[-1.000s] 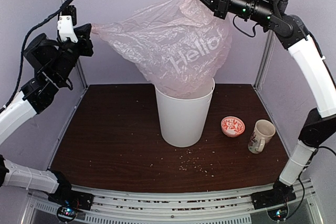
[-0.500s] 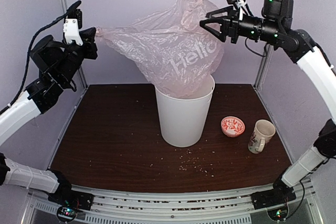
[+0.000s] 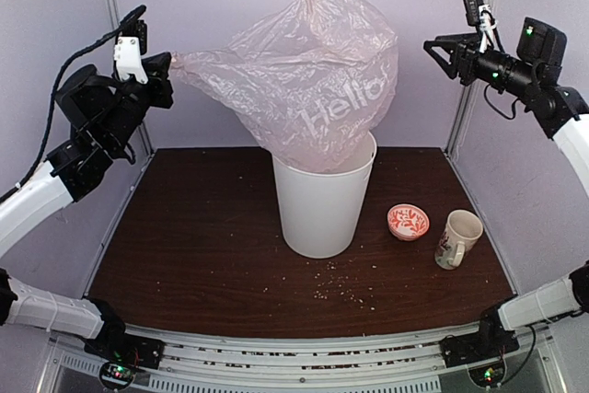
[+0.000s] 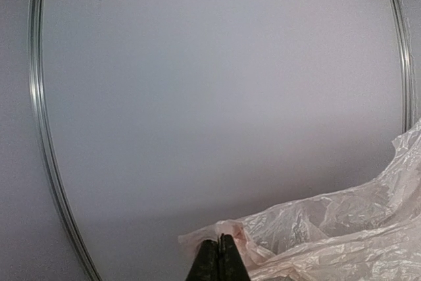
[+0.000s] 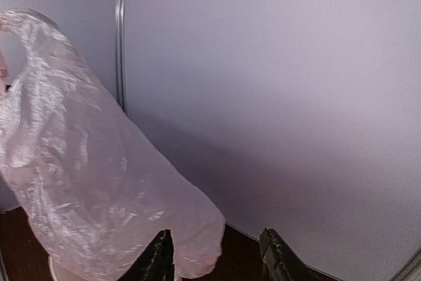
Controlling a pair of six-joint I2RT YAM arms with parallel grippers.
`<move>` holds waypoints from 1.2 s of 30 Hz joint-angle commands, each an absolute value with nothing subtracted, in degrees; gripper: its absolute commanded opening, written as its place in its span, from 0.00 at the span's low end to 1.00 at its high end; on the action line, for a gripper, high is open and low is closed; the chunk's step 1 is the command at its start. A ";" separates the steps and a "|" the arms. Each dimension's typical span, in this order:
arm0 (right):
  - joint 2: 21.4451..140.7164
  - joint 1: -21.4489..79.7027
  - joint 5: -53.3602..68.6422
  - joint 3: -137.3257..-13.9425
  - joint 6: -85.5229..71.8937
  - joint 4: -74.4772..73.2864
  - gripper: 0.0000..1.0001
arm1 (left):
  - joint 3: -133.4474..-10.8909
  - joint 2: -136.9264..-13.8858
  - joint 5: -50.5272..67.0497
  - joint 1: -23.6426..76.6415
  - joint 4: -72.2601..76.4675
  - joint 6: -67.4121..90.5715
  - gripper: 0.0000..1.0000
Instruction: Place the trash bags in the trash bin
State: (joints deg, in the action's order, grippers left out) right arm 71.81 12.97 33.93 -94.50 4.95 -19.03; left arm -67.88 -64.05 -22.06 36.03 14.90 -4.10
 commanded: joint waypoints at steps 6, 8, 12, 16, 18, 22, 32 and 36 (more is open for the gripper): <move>84.22 10.28 19.28 -95.10 -1.53 -11.09 0.34 | -65.85 -62.81 -17.26 35.60 16.74 -1.44 0.00; 87.64 10.35 21.48 -96.57 -0.97 -12.28 0.32 | -66.23 -63.08 -16.07 35.64 16.32 -0.92 0.00; 92.20 11.57 24.47 -98.89 -0.16 -14.73 0.30 | -66.19 -63.19 -15.26 35.60 16.21 -0.45 0.00; 92.92 15.67 24.50 -98.93 4.40 -17.12 0.30 | -66.18 -62.99 -14.99 35.60 16.26 -0.31 0.00; 92.70 18.65 24.65 -98.81 7.18 -19.68 0.29 | -66.18 -62.85 -14.79 35.55 16.19 -0.26 0.00; 90.38 25.77 22.57 -96.36 12.31 -23.25 0.29 | -66.05 -62.42 -14.74 35.51 16.22 -0.24 0.00; 91.60 33.67 20.98 -95.62 11.87 -28.08 0.30 | -65.92 -62.83 -13.84 35.41 16.17 0.26 0.00; 95.90 33.71 17.94 -98.63 9.89 -32.16 0.30 | -65.92 -63.33 -13.38 35.33 16.24 0.44 0.00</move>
